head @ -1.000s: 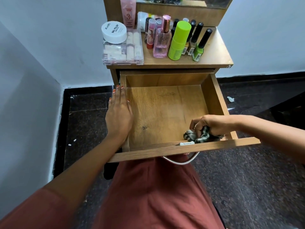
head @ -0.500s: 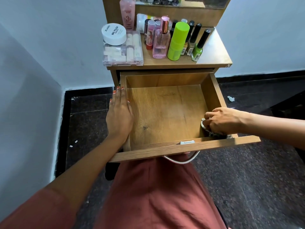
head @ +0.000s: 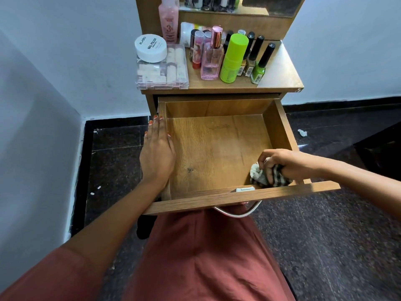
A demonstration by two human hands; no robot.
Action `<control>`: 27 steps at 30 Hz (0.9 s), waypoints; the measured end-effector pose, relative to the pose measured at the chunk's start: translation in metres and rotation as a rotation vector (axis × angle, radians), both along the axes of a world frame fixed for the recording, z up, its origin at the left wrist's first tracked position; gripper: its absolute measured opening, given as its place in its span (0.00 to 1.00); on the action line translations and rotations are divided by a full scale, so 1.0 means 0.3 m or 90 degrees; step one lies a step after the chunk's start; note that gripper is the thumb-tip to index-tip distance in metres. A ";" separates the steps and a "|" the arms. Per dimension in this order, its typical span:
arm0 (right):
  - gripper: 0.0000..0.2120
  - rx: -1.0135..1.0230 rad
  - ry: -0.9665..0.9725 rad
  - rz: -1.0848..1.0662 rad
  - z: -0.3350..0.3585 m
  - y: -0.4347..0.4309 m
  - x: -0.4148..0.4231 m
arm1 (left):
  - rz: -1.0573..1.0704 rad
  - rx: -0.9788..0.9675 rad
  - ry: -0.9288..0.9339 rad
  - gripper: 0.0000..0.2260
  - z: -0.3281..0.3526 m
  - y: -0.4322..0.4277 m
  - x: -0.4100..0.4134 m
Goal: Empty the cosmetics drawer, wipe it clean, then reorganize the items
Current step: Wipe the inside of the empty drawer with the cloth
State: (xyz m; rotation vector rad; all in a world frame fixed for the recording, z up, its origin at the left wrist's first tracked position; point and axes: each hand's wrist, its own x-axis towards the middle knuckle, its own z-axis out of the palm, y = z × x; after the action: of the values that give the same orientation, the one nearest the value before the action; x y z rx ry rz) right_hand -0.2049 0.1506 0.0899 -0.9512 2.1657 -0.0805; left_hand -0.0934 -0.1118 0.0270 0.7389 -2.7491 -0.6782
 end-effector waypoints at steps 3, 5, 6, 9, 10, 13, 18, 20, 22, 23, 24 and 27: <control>0.28 -0.140 -0.040 -0.128 0.027 0.010 -0.002 | 0.002 -0.002 -0.007 0.21 0.001 -0.002 0.002; 0.26 -0.210 0.003 -0.174 0.065 0.027 -0.017 | 0.005 0.006 -0.010 0.21 0.003 -0.001 0.002; 0.25 -0.247 0.040 -0.187 0.083 0.035 -0.026 | 0.006 0.009 -0.011 0.21 0.003 -0.001 0.002; 0.26 -0.334 0.170 -0.214 0.124 0.070 -0.047 | 0.003 0.011 -0.008 0.21 0.004 0.001 0.006; 0.26 -0.344 0.216 -0.223 0.131 0.086 -0.048 | 0.004 0.012 -0.007 0.21 0.004 0.001 0.007; 0.22 -0.297 0.320 -0.238 0.124 0.141 -0.031 | 0.002 0.010 -0.006 0.21 0.007 0.001 0.008; 0.19 0.001 0.301 -0.106 0.067 0.209 0.033 | -0.005 0.006 -0.003 0.20 0.016 0.003 0.003; 0.17 0.024 0.246 -0.104 0.080 0.223 0.042 | -0.004 0.003 -0.003 0.21 0.015 0.000 0.005; 0.13 -0.015 0.165 -0.129 0.097 0.238 0.050 | -0.002 0.003 -0.006 0.21 0.012 -0.003 0.013; 0.12 -0.031 0.136 -0.138 0.103 0.248 0.059 | -0.006 0.001 -0.004 0.20 0.011 0.000 0.013; 0.11 -0.046 0.129 -0.143 0.099 0.256 0.066 | -0.010 -0.001 -0.003 0.20 0.009 0.005 0.014; 0.09 -0.079 0.204 -0.157 0.060 0.256 0.075 | -0.015 0.003 -0.003 0.21 0.006 0.012 0.011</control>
State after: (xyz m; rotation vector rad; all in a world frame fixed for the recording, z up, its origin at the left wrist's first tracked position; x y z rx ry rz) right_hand -0.1824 0.2276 0.1078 -0.8031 2.5943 -0.1955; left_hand -0.0899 -0.1081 0.0288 0.7119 -2.7651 -0.6890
